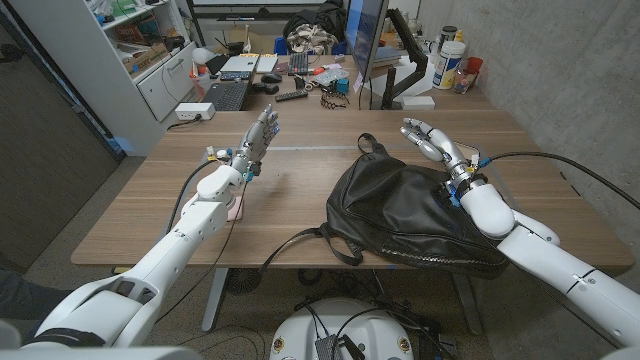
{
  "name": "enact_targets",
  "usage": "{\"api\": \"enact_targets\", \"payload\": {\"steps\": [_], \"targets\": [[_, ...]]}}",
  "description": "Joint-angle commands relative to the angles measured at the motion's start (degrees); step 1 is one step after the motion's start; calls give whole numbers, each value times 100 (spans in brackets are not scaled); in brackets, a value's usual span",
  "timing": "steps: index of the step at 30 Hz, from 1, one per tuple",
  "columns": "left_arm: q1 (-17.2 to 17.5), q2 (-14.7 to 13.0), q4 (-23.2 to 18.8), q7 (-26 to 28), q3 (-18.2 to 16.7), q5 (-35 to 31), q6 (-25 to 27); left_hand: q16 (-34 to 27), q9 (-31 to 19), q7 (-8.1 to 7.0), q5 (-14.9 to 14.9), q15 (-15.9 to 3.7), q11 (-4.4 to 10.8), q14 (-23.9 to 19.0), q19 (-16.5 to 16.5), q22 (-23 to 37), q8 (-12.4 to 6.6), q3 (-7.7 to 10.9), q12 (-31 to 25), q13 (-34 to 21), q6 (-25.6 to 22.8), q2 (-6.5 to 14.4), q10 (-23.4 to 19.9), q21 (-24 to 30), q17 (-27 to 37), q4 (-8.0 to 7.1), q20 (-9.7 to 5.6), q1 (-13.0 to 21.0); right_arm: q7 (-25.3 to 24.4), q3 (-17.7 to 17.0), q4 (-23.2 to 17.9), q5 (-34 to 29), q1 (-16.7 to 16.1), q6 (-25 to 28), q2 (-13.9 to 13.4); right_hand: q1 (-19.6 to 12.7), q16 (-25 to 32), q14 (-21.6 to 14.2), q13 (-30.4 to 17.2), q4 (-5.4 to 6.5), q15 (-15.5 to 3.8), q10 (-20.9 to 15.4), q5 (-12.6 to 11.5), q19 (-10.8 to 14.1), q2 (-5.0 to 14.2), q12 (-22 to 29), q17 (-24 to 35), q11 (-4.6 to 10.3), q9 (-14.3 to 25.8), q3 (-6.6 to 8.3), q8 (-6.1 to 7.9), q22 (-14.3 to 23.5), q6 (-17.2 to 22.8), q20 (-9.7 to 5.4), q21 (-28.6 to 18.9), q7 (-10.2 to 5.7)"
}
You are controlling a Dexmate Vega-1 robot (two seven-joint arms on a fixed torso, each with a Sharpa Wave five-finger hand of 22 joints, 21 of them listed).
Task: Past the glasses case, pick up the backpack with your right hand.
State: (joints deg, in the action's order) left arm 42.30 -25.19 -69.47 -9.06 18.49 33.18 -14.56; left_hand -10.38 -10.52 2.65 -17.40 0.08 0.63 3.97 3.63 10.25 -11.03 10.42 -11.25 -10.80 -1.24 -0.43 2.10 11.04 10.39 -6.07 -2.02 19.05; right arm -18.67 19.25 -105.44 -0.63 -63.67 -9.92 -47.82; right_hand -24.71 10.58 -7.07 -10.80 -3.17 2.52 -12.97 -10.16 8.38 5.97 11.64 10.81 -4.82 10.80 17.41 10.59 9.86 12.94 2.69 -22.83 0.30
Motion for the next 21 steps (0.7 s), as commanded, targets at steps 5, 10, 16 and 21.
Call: {"api": "enact_targets", "payload": {"steps": [5, 10, 16, 21], "targets": [[27, -7, -2, 5, -5, 15, 1, -38, -15, -6, -2, 2, 14, 43, 39, 9, -38, 4, -29, -17, -43, 35, 33, 21, 20, 20, -77, 54, -265, -150, -746, -695, -420, 844, -435, -64, 8, 94, -17, -57, 145, 171, -7, 81, -22, -29, 3, 14, 11, -38, -6, 8, -95, 365, 77, -153], [34, -10, -14, 6, -6, 14, -5, -39, -15, -7, 0, 1, 20, 42, 40, 9, -41, 1, -31, -17, -54, 39, 30, 22, 20, 21, -75, 57, -338, -210, -999, -914, -565, 1128, -551, -12, 15, 149, -18, -65, 200, 233, -2, 143, -51, -14, 7, 46, 11, -97, 21, 9, -104, 848, 153, -234], [47, -32, -67, 13, -4, 9, 19, -45, -15, -24, 4, -24, 37, 27, 39, 9, -47, -4, -34, -17, -75, 46, 22, 25, 20, 23, -77, 61, -346, -255, -1221, -1124, -689, 1429, -669, 20, -3, 223, -19, -75, 266, 292, 4, 153, -99, -18, 5, 81, 11, -136, 27, 11, -109, 951, 198, -275], [81, -69, -157, 42, -13, 14, 68, -48, -15, -23, 7, -25, 41, 17, 39, 9, -48, -7, -40, -17, -82, 50, 10, 27, 20, 25, -82, 65, -286, -308, -1441, -1222, -803, 1772, -758, 55, -17, 289, -20, -90, 344, 330, 17, 144, -181, -18, 1, 89, 10, -185, 26, 14, -125, 975, 239, -293]]}}
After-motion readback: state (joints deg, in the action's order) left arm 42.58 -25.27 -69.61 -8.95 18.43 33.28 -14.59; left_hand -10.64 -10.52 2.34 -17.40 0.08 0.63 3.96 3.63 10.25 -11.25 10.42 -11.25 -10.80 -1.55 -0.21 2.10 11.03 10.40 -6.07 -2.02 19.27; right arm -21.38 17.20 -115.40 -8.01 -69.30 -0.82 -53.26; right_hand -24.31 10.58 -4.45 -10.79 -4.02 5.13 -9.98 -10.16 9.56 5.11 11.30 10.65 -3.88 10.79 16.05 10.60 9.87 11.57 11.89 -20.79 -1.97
